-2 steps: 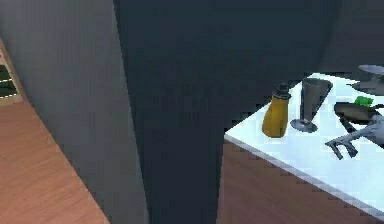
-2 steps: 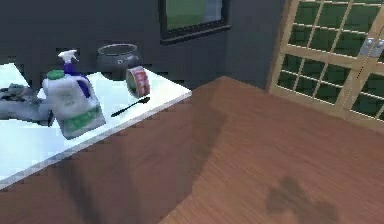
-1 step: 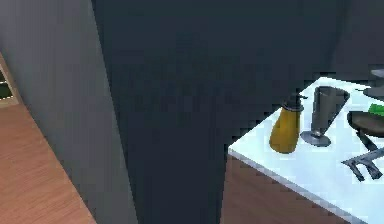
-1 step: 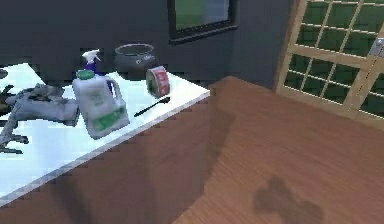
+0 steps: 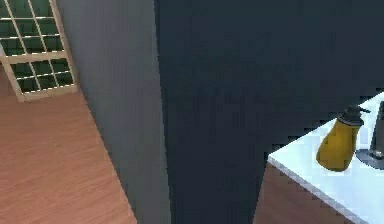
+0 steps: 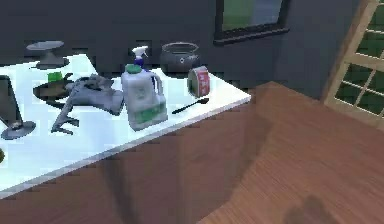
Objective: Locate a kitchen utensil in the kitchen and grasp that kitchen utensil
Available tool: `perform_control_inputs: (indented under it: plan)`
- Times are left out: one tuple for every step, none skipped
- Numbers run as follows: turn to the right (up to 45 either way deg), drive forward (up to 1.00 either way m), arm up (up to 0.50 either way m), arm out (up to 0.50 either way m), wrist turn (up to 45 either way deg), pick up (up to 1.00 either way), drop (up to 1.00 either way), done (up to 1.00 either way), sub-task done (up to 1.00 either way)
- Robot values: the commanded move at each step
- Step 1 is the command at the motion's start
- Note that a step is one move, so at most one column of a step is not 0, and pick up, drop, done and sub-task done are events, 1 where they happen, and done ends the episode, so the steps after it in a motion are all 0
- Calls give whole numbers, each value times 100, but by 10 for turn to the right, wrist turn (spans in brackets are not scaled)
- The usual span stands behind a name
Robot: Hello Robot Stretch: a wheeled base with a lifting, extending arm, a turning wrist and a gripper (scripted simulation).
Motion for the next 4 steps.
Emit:
perform_control_inputs:
  plan:
    - [450,0,0,0,0,0,0,0,0]
    - [450,0,0,0,0,0,0,0,0]
    - [300,0,0,0,0,0,0,0,0]
    - [0,100,0,0,0,0,0,0,0]
